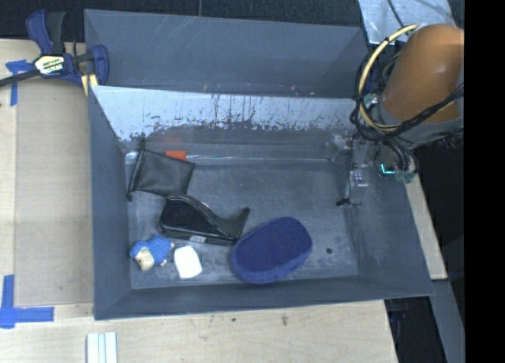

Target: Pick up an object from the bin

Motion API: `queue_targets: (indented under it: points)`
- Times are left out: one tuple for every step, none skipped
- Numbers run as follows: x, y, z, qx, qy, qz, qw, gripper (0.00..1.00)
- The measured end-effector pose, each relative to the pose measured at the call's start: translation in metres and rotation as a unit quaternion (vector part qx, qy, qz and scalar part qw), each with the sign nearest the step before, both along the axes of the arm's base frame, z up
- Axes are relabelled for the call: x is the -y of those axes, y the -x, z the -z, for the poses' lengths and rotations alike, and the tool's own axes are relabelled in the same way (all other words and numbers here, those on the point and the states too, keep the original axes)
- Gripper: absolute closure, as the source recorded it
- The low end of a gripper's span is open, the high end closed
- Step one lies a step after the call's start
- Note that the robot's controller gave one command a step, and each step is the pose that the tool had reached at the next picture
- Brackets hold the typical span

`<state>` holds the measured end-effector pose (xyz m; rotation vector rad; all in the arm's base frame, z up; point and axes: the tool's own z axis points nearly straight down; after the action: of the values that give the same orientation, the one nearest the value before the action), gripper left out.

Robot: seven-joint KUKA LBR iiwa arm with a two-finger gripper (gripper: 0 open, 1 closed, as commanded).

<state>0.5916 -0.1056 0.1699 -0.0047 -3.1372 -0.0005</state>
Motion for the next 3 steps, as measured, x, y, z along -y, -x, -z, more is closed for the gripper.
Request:
queue_targets:
  points:
    - [-0.079,0.029,0.099,0.0033,0.001,-0.146,0.9893,0.00]
    - [-0.147,0.096,0.069,0.0029,0.000,-0.247,0.9691,0.00]
    - [-0.145,0.075,0.045,0.0053,0.000,-0.335,0.9421,0.00]
